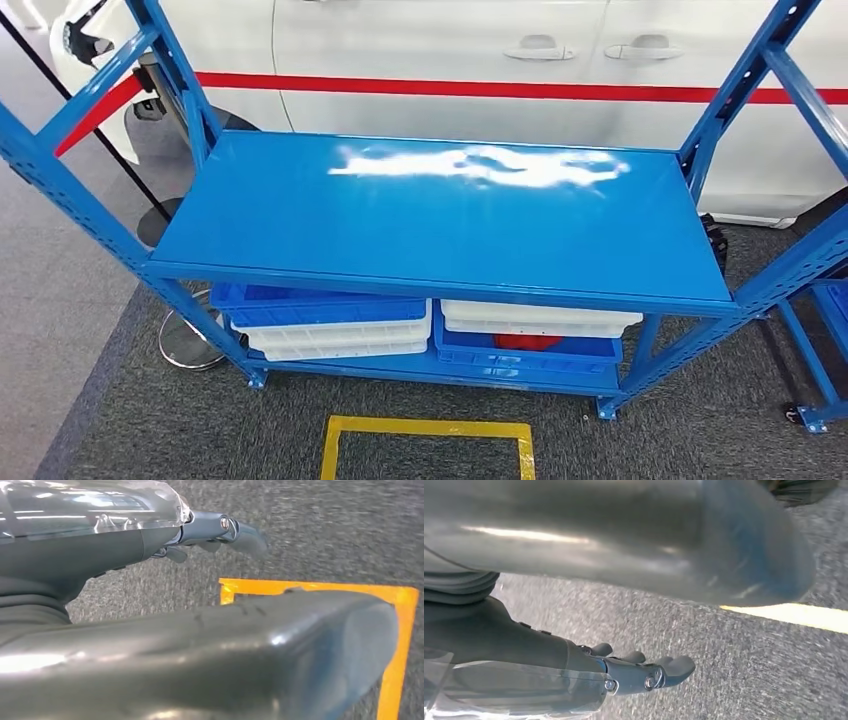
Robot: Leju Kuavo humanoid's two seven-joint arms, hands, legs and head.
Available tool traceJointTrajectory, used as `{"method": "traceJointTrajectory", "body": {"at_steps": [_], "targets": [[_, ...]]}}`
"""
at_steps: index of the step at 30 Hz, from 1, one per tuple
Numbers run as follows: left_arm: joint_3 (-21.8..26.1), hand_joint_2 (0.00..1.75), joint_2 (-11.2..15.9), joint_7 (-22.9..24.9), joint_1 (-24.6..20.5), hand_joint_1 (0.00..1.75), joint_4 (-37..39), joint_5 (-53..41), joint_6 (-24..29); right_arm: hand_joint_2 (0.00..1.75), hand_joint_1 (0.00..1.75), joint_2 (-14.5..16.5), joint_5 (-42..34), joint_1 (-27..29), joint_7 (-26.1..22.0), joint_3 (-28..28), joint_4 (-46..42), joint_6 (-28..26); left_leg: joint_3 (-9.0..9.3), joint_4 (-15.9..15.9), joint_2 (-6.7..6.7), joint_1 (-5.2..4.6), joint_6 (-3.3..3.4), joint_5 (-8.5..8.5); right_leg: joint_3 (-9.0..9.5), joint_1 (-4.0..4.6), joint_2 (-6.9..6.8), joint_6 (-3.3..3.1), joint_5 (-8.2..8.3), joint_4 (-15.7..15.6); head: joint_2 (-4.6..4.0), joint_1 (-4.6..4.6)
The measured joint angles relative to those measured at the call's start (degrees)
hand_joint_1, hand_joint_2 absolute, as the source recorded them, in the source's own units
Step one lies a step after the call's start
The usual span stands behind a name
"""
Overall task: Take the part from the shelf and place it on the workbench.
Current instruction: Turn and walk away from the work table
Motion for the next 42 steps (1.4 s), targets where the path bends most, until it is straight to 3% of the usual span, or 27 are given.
{"method": "traceJointTrajectory", "body": {"at_steps": [3, 4, 5, 6, 8, 9, 10, 13, 15, 16, 18, 19, 20, 21, 22, 23, 25, 26, 30, 32, 34, 35, 36, 37, 39, 40, 42], "targets": [[0.01, 0.00, 0.01, 0.07, -0.03, 0.00, 0.00, 0.00, 0.02, 0.00, 0.00, 0.01, -0.32, -0.26, -0.32, -0.21, -0.01, 0.27, -4.70, 9.02, -0.64, 0.56, -0.88, -5.03, 0.23, -0.15, 1.23, -0.29, -0.14, -0.12, 0.00, -0.01], [0.01, 0.00, 0.01, 0.10, 0.02, 0.00, 0.00, 0.01, 0.03, 0.00, 0.00, 0.01, -0.21, -0.29, -0.34, -0.22, -0.01, 0.29, -6.31, 11.59, -0.68, 0.76, -1.09, -5.83, 0.28, -0.15, 1.78, -0.31, -0.21, -0.11, 0.00, -0.01], [0.02, 0.00, 0.00, 0.14, 0.09, 0.00, 0.00, 0.01, 0.04, 0.00, 0.00, 0.02, -0.04, -0.29, -0.33, -0.22, -0.01, 0.27, -7.16, 12.42, -0.70, 0.90, -1.23, -5.48, 0.39, -0.16, 2.35, -0.30, -0.30, -0.10, 0.00, -0.01], [0.03, 0.00, -0.01, 0.19, 0.14, 0.00, 0.00, 0.02, 0.08, 0.00, 0.00, 0.02, 0.15, -0.27, -0.31, -0.22, -0.01, 0.23, -7.03, 11.07, -0.76, 1.00, -1.30, -3.89, 0.58, -0.18, 2.94, -0.23, -0.40, -0.09, 0.00, -0.01], [0.06, 0.00, 0.00, 0.28, 0.19, 0.00, 0.00, 0.02, 0.17, 0.00, 0.00, 0.07, 0.43, -0.22, -0.20, -0.22, 0.00, 0.08, -4.79, 3.96, -1.32, 1.05, -1.10, 1.14, 1.02, -0.25, 3.78, -0.05, -0.62, -0.12, 0.00, -0.01], [0.08, 0.00, 0.01, 0.32, 0.16, 0.00, 0.00, 0.02, 0.25, 0.00, 0.00, 0.09, 0.58, -0.17, -0.13, -0.22, 0.00, -0.05, -3.89, 0.58, -1.73, 0.95, -0.82, 2.53, 1.10, -0.29, 4.12, 0.14, -0.64, -0.13, 0.00, -0.01], [0.10, 0.00, 0.01, 0.37, 0.10, 0.00, 0.00, 0.03, 0.34, 0.00, 0.00, 0.11, 0.78, -0.13, -0.02, -0.22, 0.00, -0.21, -3.37, -1.65, -2.09, 0.81, -0.49, 3.36, 1.03, -0.33, 4.31, 0.41, -0.66, -0.16, 0.00, -0.01], [0.14, 0.00, -0.03, 0.44, -0.03, 0.00, 0.00, 0.03, 0.61, 0.00, 0.00, 0.12, 1.38, 0.01, 0.30, -0.22, 0.00, -0.57, -3.28, -3.01, -2.27, 0.64, 0.59, 4.02, 0.86, -0.39, 4.71, 1.60, -0.68, -0.43, 0.00, -0.02], [0.15, 0.00, -0.11, 0.45, 0.00, 0.00, 0.00, 0.03, 0.70, 0.00, 0.00, 0.09, 1.49, 0.02, 0.40, -0.22, 0.00, -0.62, -2.70, -3.97, -1.91, 0.91, 1.34, 4.78, 0.58, -0.30, 3.55, 2.16, -1.63, 0.63, 0.00, -0.01], [0.16, 0.00, -0.16, 0.45, -0.01, 0.00, 0.00, 0.02, 0.74, 0.00, 0.00, 0.07, 1.49, -0.07, 0.44, -0.22, 0.00, -0.62, -2.47, -4.45, -1.68, 1.05, 1.67, 5.05, -0.38, -0.24, 2.53, 2.33, -2.97, 2.75, 0.00, -0.01], [0.17, 0.00, -0.20, 0.50, 0.02, 0.00, 0.00, 0.02, 0.75, 0.87, 0.00, 0.07, 1.49, -0.25, 0.48, -0.21, 0.00, -0.60, -2.36, -4.66, -1.22, 0.87, 2.05, 5.11, -4.03, -0.28, 0.73, 2.54, -6.60, 9.97, 0.00, 0.00], [0.17, 0.00, -0.21, 0.54, 0.08, 0.00, 0.00, 0.02, 0.75, 1.31, 0.00, 0.07, 1.49, -0.33, 0.50, -0.21, 0.00, -0.59, -2.36, -4.64, -0.99, 0.81, 2.08, 5.05, -5.80, -0.33, 0.46, 2.69, -7.75, 13.31, 0.00, 0.01], [0.17, 0.00, -0.22, 0.58, 0.13, 0.00, 0.00, 0.02, 0.75, 1.75, 0.00, 0.07, 1.49, -0.32, 0.54, -0.20, 0.00, -0.59, -2.32, -4.62, -0.80, 0.76, 2.10, 4.98, -6.80, -0.38, 0.34, 2.83, -7.85, 15.07, 0.00, 0.01], [0.17, 0.00, -0.24, 0.62, 0.16, 0.00, 0.00, 0.02, 0.75, 1.75, 0.00, 0.05, 1.49, -0.29, 0.59, -0.20, 0.00, -0.59, -2.23, -4.60, -0.69, 0.75, 2.05, 4.90, -6.67, -0.44, 0.25, 2.91, -6.79, 14.57, 0.00, 0.01], [0.17, 0.00, -0.27, 0.64, 0.17, 0.00, 0.00, 0.02, 0.75, 1.75, 0.00, 0.02, 1.49, -0.25, 0.65, -0.20, 0.00, -0.60, -2.10, -4.55, -0.65, 0.75, 1.93, 4.79, -5.46, -0.50, 0.11, 2.94, -4.89, 11.97, 0.00, 0.01], [0.17, 0.00, -0.32, 0.64, 0.17, 0.00, 0.00, 0.02, 0.75, 1.75, 0.00, -0.03, 1.49, -0.22, 0.72, -0.20, 0.00, -0.60, -1.96, -4.44, -0.64, 0.76, 1.74, 4.63, -3.48, -0.57, -0.14, 2.88, -2.68, 7.92, 0.00, 0.01], [0.17, 0.00, -0.40, 0.64, 0.15, 0.00, 0.00, 0.02, 0.76, 1.75, 0.00, -0.10, 1.49, -0.30, 0.80, -0.20, 0.00, -0.60, -1.94, -3.94, -0.60, 0.50, 1.11, 4.11, -0.29, -0.47, -0.57, 2.43, -0.24, 1.26, 0.00, 0.00], [0.17, 0.00, -0.42, 0.64, 0.13, 0.00, 0.00, 0.02, 0.76, 1.75, 0.00, -0.11, 1.49, -0.35, 0.81, -0.20, 0.00, -0.60, -1.97, -3.76, -0.57, 0.37, 0.76, 3.89, 0.39, -0.37, -0.65, 2.11, 0.01, -0.26, 0.00, -0.01], [0.17, 0.00, -0.42, 0.64, 0.08, 0.00, 0.00, -0.02, 0.76, 1.75, 0.00, -0.05, 1.51, -0.37, 0.85, -0.18, 0.00, -0.45, -2.17, -2.69, -0.59, 0.52, -0.59, 2.83, 0.52, -0.34, -0.32, 0.71, 0.02, -0.87, 0.00, -0.01], [0.17, 0.00, -0.42, 0.64, 0.13, 0.00, 0.00, -0.09, 0.75, 1.75, 0.00, -0.01, 1.66, -0.38, 1.00, -0.19, -0.01, -0.55, -4.37, 2.43, -0.75, 0.76, -1.30, -0.33, 0.55, -0.49, -0.34, 0.02, 0.12, -1.03, 0.00, -0.01], [0.17, 0.00, -0.42, 0.68, 0.22, 0.00, 0.00, -0.15, 0.75, 1.75, 0.00, -0.01, 1.87, -0.36, 1.08, -0.20, -0.02, -0.71, -7.96, 10.18, -0.80, 1.09, -1.93, -3.95, 0.50, -0.41, -0.26, -0.37, 0.09, -1.01, 0.00, -0.02], [0.18, 0.00, -0.42, 0.70, 0.27, 0.00, 0.00, -0.16, 0.75, 1.75, 0.00, -0.01, 1.95, -0.35, 1.02, -0.20, -0.02, -0.75, -9.11, 12.58, -0.80, 1.28, -2.21, -4.52, 0.53, -0.38, -0.16, -0.43, 0.06, -0.99, 0.00, -0.02], [0.19, 0.00, -0.42, 0.73, 0.30, 0.00, 0.00, -0.16, 0.77, 1.75, 0.00, 0.01, 1.98, -0.34, 0.91, -0.20, -0.02, -0.76, -9.18, 12.65, -0.79, 1.47, -2.44, -3.83, 0.60, -0.39, -0.03, -0.44, 0.03, -0.98, 0.00, -0.02], [0.20, 0.00, -0.42, 0.74, 0.31, 0.00, 0.00, -0.15, 0.80, 1.75, 0.00, 0.04, 1.96, -0.35, 0.79, -0.20, -0.02, -0.74, -8.07, 10.24, -0.79, 1.68, -2.66, -2.04, 0.74, -0.43, 0.11, -0.40, -0.02, -0.96, 0.00, -0.02], [0.23, 0.00, -0.43, 0.76, 0.28, 0.00, 0.00, -0.14, 0.88, 1.75, 0.00, 0.10, 1.88, -0.36, 0.63, -0.20, -0.02, -0.70, -3.96, 1.55, -0.86, 2.06, -3.00, 2.03, 1.03, -0.41, 0.36, -0.18, -0.20, -0.88, 0.00, -0.02], [0.25, 0.00, -0.45, 0.78, 0.26, 0.00, 0.00, -0.14, 0.91, 1.75, 0.00, 0.12, 1.85, -0.37, 0.60, -0.20, -0.02, -0.68, -2.37, -1.94, -0.96, 2.10, -2.79, 3.41, 1.12, -0.33, 0.47, 0.00, -0.30, -0.81, 0.00, -0.01], [0.28, 0.00, -0.48, 0.85, 0.25, 0.00, 0.00, -0.11, 0.91, 1.75, 0.00, 0.12, 1.83, -0.36, 0.60, -0.20, -0.02, -0.69, -1.29, -4.54, -1.12, 1.94, -2.22, 3.71, 1.17, -0.08, 0.61, 0.36, -0.41, -0.75, 0.00, -0.01]]}}
